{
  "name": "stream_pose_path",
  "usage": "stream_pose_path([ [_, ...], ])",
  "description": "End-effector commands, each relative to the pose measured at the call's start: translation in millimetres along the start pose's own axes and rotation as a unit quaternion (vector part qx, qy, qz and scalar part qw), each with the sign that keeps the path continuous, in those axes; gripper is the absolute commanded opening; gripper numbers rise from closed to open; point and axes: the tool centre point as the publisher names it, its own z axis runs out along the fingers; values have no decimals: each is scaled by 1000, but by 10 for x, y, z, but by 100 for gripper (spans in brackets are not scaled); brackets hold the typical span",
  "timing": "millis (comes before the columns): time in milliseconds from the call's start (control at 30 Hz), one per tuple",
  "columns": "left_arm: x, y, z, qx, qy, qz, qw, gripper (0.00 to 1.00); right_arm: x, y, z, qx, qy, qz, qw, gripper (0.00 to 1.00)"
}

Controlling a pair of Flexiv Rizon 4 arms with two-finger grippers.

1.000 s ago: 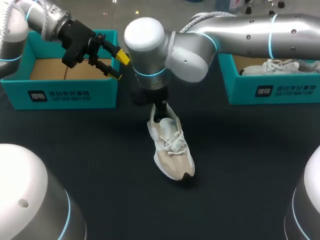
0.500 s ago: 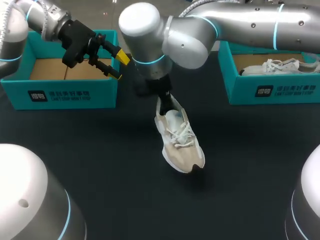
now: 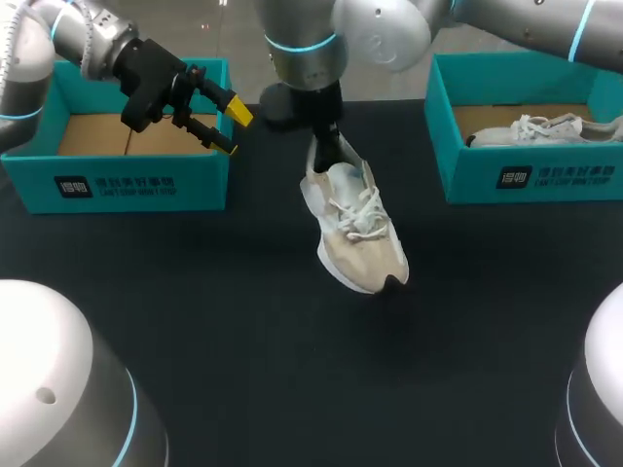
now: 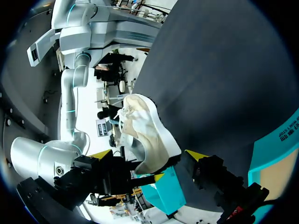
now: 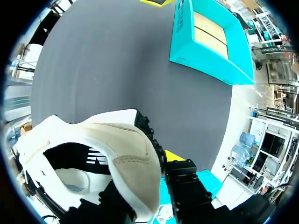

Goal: Take the shoe out of the shoebox, open the shoe tongue, remove and reinsert the insole, then place the shoe into the shoebox

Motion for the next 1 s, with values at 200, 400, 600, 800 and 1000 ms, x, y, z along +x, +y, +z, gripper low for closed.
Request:
stream_pose_path([
  [200, -1, -3, -3, 1, 2, 1, 1000, 100, -85, -216, -421, 25, -21, 19, 999, 0],
  [400, -1, -3, -3, 1, 2, 1, 1000, 100, -156, -244, -374, 26, -30, 40, 998, 0],
  [600, -1, -3, -3, 1, 2, 1, 1000, 100, -156, -244, -374, 26, -30, 40, 998, 0],
  [800, -1, -3, -3, 1, 2, 1, 1000, 100, -156, -244, -374, 26, -30, 40, 998, 0],
  [1000, -1, -3, -3, 1, 2, 1, 1000, 100, -156, -244, -374, 26, -30, 40, 998, 0],
])
